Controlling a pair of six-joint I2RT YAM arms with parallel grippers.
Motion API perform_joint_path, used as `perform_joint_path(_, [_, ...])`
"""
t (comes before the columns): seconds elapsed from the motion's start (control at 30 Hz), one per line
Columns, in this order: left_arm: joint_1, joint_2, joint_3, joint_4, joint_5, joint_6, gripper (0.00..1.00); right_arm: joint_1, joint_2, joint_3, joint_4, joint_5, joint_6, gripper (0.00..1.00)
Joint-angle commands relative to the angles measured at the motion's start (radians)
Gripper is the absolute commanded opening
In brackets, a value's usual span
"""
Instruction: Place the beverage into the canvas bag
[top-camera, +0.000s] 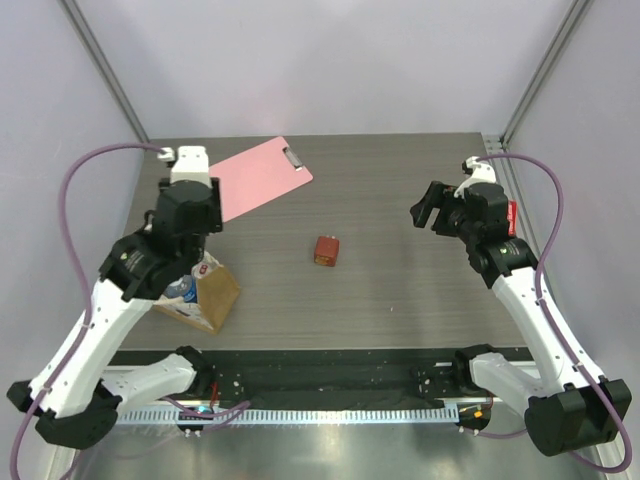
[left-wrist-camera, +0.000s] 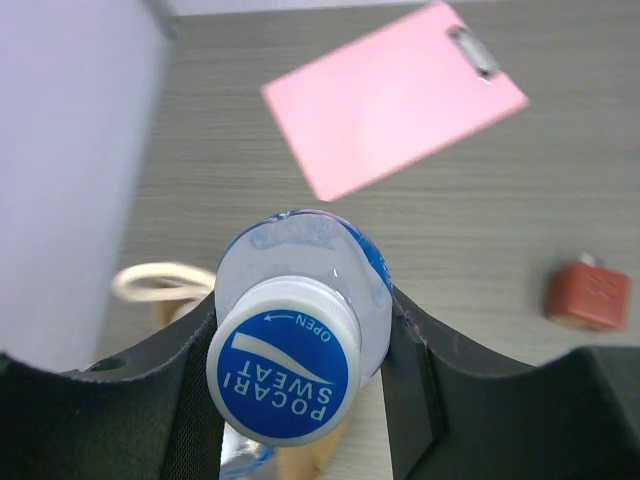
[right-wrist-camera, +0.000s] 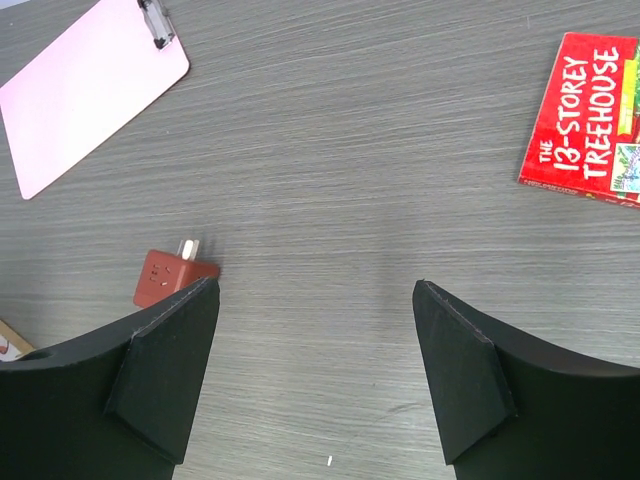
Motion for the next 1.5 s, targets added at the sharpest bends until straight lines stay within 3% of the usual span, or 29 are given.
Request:
perform_joint_path(0.0, [0.127, -0.065, -0.003, 0.062, -0.136, 0.096, 0.0, -0.004, -0.015, 0.0, 0.053, -0.025, -0.01, 0.84])
perform_joint_path(0.1, [0.306, -0.061, -0.004, 0.036, -0.067, 0.1, 0.0, -0.003, -0.014, -0.001, 0.055, -0.03, -0.011, 0.84])
perform_joint_path(0.3, [0.471, -0.065, -0.006, -0.007, -0.039, 0.043, 0.0, -0.003, -0.012, -0.003, 0.055, -0.031, -0.011, 0.84])
perform_joint_path(0.43, [0.485, -0.087, -0.036, 0.004, -0.091, 0.014, 0.0, -0.003, -0.008, -0.001, 0.059, -0.037, -0.01, 0.84])
perform_joint_path(0.73, [0.491, -0.111, -0.124, -0.007, -0.009, -0.048, 0.0, -0.003, 0.005, -0.004, 0.064, -0.059, -0.006, 0.84])
perform_joint_path(1.07, [0.492, -0.119, -0.145, -0.028, -0.022, -0.052, 0.0, -0.003, 0.012, -0.006, 0.069, -0.067, -0.003, 0.84])
perform_joint_path(1.3, [0.491, -0.121, -0.161, -0.047, -0.119, -0.025, 0.0, -0.004, 0.012, -0.008, 0.072, -0.07, -0.003, 0.84])
perform_joint_path(1.47, [0.491, -0.139, -0.156, -0.067, -0.111, -0.037, 0.0, -0.003, 0.017, -0.006, 0.07, -0.071, -0.002, 0.84])
